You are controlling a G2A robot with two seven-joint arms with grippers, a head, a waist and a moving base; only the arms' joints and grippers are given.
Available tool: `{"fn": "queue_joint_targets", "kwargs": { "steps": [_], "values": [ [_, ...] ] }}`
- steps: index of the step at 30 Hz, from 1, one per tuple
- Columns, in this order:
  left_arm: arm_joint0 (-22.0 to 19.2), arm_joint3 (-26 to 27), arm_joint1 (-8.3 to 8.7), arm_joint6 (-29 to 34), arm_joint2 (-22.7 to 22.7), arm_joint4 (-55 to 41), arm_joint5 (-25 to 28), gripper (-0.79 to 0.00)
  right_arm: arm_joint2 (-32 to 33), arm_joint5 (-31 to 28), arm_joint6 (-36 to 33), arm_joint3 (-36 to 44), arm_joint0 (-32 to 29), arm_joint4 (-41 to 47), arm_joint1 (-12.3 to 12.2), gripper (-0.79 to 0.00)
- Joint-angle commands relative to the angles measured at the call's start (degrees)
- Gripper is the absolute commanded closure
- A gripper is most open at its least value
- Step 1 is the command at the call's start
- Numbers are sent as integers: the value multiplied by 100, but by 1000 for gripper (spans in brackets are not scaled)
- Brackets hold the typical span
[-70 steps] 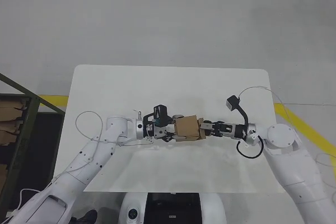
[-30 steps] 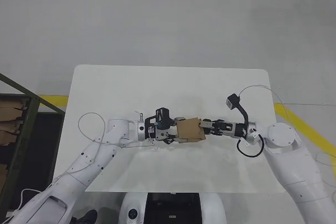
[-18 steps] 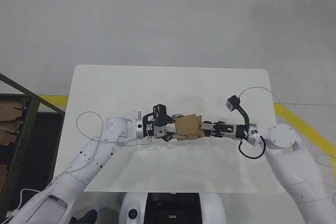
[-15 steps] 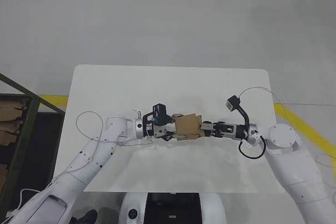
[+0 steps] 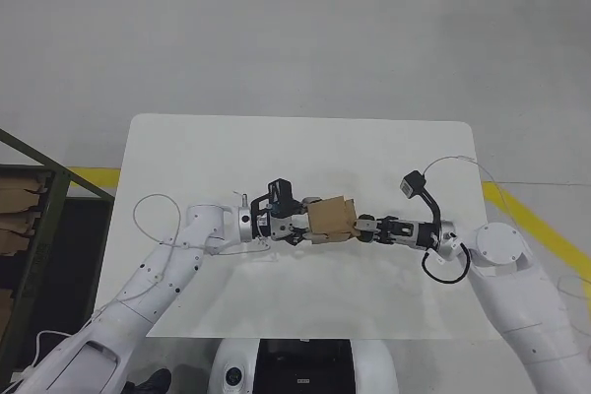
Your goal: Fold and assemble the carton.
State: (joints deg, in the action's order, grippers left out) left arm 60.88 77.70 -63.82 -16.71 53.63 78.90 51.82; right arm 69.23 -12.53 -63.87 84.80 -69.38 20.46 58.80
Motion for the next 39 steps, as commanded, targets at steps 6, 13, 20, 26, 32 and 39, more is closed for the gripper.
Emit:
{"fn": "queue_joint_targets", "kwargs": {
  "steps": [6, 13, 20, 26, 32, 39],
  "values": [
    [24, 29, 3, -4, -2, 59, 3, -351, -106, 95, 100, -5, 81, -89, 17, -99],
    [45, 51, 13, -36, 34, 86, 5, -345, -152, 137, 174, -26, 120, -100, 26, -49],
    [63, 92, 13, -48, 18, 141, 1, -345, -177, 193, 251, 11, 159, -161, 30, -43],
    [76, 119, 11, -50, 6, 162, -6, -345, -235, 243, 311, 85, 191, -233, 38, -34],
    [65, 88, 0, -37, 2, 94, -34, -345, -242, 247, 356, 145, 175, -286, 35, -71],
    [44, 3, -2, -28, 52, -31, -26, -345, -70, 191, 382, 153, 60, -210, 0, -148]
  ]
}}
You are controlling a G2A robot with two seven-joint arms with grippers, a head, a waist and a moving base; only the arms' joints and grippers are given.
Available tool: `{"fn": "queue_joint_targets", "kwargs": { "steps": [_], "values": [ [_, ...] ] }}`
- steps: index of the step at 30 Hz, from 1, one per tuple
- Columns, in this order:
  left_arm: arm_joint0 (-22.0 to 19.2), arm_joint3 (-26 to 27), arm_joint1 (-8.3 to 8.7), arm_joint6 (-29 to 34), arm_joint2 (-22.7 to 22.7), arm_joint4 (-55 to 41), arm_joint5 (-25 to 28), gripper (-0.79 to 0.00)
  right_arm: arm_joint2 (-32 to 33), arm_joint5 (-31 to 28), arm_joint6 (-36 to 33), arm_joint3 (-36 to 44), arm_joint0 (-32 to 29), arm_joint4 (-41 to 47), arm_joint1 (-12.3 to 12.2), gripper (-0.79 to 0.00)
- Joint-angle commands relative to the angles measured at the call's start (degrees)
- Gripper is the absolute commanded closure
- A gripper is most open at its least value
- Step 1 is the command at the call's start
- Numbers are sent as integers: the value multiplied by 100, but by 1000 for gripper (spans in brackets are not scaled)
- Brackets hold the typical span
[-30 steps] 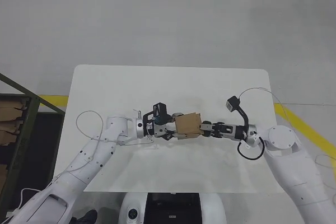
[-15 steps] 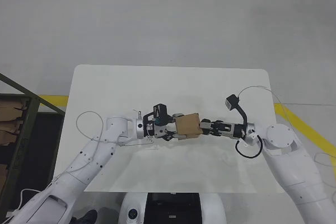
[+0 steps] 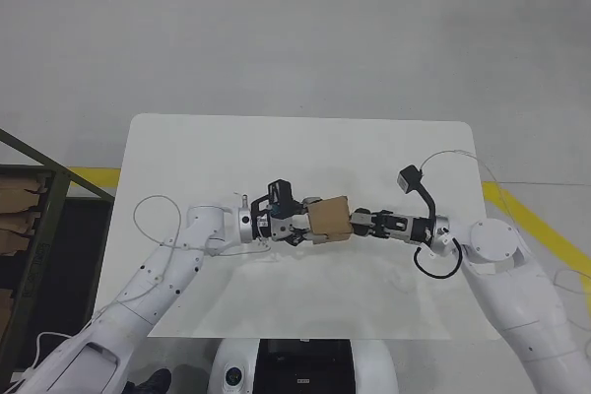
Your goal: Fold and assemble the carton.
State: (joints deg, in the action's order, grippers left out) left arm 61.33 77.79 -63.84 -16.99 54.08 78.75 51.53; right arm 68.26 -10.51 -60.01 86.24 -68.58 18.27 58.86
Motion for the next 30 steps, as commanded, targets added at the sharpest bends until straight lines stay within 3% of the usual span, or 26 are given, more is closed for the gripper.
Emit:
{"fn": "queue_joint_targets", "kwargs": {
  "steps": [1, 13, 30],
  "values": [
    [-1, -9, 1, 2, 12, -20, 8, -345, 51, -18, -7, 17, -38, 16, -12, -148],
    [17, -3, 2, 17, 39, -46, 12, -342, 132, -70, 7, 7, -114, 85, -31, -65],
    [3, -24, -26, 91, -52, -43, 49, -342, -90, -79, 9, -34, 21, -37, 5, -68]
  ]
}}
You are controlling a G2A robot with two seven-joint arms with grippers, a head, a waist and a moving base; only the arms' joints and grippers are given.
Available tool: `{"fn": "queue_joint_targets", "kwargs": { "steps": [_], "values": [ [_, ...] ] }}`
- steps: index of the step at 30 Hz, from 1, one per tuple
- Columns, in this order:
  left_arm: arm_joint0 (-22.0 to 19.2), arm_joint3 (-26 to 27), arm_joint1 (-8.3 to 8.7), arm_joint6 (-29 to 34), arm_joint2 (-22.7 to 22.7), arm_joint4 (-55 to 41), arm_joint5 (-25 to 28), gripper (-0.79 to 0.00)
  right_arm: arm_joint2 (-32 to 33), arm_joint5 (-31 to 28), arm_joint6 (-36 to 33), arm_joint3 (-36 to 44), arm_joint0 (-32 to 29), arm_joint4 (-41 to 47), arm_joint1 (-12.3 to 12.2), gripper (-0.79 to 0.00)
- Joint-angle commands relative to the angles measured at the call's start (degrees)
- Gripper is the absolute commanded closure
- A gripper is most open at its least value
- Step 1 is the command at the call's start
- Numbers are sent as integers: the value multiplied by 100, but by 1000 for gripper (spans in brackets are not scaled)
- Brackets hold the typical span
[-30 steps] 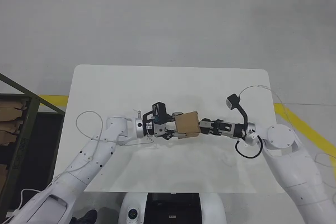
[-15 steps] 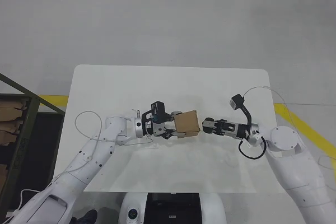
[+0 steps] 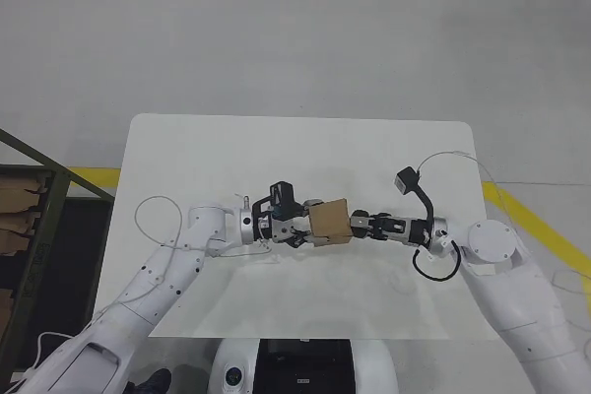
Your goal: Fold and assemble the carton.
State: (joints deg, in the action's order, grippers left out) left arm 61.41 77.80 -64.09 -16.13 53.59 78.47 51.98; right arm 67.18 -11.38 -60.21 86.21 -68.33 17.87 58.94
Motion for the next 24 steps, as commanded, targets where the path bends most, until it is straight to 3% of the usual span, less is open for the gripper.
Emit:
{"fn": "queue_joint_targets", "kwargs": {
  "steps": [1, 15, 20, 23, 24],
  "values": [
    [-14, -41, -5, 6, -8, -19, 5, -339, 36, 1, 44, -57, -12, 17, -5, -68],
    [-215, -933, -93, -180, -236, 375, -359, -339, 474, -113, 226, -288, -322, 175, -84, -65],
    [-310, -1155, -124, -359, -307, 476, -374, -385, 372, -134, 248, -322, -332, 185, -64, -68],
    [-349, -1232, -129, -433, -322, 546, -367, -785, 327, -168, 282, -353, -320, 190, -52, -65],
    [-358, -1257, -127, -459, -317, 564, -360, -785, 317, -200, 314, -375, -320, 200, -47, -62]
  ]
}}
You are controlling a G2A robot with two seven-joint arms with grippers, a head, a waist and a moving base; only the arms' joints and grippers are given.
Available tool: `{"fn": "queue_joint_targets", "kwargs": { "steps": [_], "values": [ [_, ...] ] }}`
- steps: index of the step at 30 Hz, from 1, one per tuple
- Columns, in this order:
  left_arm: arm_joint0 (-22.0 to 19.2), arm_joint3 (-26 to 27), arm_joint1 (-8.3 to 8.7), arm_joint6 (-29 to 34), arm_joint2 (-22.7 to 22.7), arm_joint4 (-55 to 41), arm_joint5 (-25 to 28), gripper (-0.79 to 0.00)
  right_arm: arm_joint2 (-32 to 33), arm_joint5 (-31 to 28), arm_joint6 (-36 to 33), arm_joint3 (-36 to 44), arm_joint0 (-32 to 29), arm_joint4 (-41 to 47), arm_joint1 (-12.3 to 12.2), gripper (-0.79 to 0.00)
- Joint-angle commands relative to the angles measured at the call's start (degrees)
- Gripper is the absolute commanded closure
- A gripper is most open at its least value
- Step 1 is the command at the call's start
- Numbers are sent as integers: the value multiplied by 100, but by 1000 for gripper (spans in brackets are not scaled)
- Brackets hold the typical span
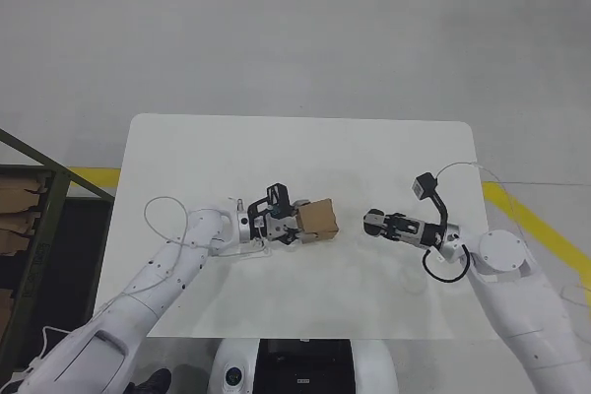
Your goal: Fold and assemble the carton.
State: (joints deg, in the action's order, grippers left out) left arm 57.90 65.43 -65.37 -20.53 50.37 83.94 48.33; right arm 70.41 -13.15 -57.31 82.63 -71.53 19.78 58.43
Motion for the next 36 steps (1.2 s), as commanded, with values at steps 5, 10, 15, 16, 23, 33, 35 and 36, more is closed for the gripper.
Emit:
{"fn": "queue_joint_targets", "kwargs": {
  "steps": [5, 10, 15, 16, 23, 33, 35, 36],
  "values": [
    [27, 17, 19, -12, 11, 96, 59, -785, -37, -131, 150, -92, 8, 48, 23, -43],
    [154, 241, 76, -155, 139, 41, 184, -785, -58, -262, 242, -165, 42, 152, 47, -12],
    [404, 694, 206, -376, 497, 28, 206, -785, -53, -361, 286, -344, 132, 315, 72, -71],
    [436, 745, 223, -397, 553, 4, 224, -785, -52, -373, 286, -369, 149, 329, 75, -102],
    [571, 977, 378, -324, 1385, -538, -62, -785, 120, -532, 396, -797, 465, 407, 82, -172],
    [457, 662, 474, 319, 2411, -2070, -493, -785, 809, -714, 1514, -1528, 1096, -998, -54, -237],
    [437, 547, 483, 525, 2553, -2408, -561, -785, 872, -677, 1905, -1525, 1163, -1532, -78, -246],
    [420, 503, 486, 652, 2607, -2590, -570, -785, 902, -664, 2072, -1530, 1181, -1699, -85, -252]
  ]
}}
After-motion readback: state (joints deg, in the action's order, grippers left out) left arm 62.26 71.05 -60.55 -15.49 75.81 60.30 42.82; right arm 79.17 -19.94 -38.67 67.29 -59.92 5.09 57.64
